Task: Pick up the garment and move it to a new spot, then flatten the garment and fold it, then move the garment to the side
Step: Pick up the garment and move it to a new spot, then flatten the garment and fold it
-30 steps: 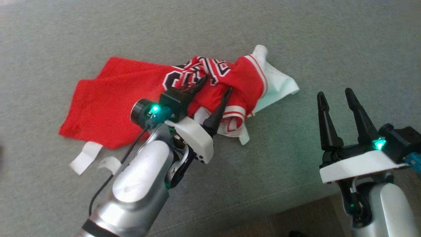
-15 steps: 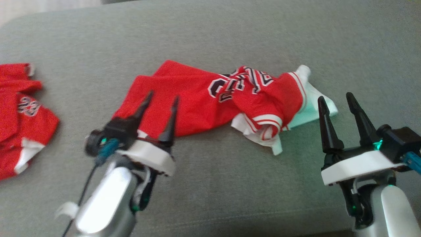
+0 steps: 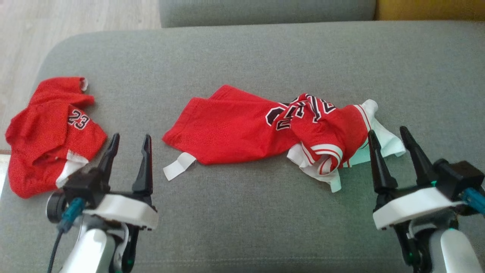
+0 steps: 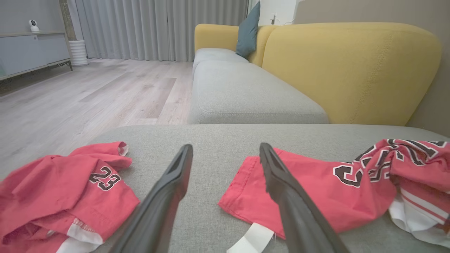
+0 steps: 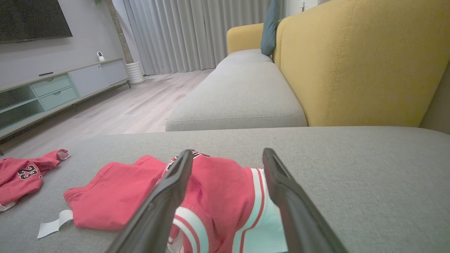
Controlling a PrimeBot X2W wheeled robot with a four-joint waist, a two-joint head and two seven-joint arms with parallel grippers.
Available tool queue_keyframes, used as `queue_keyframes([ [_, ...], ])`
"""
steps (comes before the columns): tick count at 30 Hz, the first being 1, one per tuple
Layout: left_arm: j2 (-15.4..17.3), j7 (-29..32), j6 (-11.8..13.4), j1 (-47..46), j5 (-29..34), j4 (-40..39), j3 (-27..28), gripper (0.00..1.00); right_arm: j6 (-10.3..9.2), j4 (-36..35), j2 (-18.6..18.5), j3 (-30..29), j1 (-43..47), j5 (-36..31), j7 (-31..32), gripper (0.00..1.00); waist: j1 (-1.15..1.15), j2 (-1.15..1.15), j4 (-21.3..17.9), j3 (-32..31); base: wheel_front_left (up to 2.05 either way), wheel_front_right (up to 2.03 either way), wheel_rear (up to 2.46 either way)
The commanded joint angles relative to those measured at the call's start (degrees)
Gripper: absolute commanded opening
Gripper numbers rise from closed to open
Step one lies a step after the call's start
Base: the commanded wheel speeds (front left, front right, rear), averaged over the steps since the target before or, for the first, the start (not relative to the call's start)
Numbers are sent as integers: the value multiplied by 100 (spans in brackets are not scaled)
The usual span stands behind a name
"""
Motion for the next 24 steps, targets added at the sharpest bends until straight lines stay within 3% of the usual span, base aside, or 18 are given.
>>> queue_keyframes([
  [1,167,-68,-22,-144,67,-232,291,100,24,-218,-27,106,-22,-45,32,100,0,0,25,-92,0,0,0],
  [24,184,-69,12,333,263,-376,257,100,24,-437,-27,-24,497,-117,239,100,0,0,-11,-385,0,0,0],
])
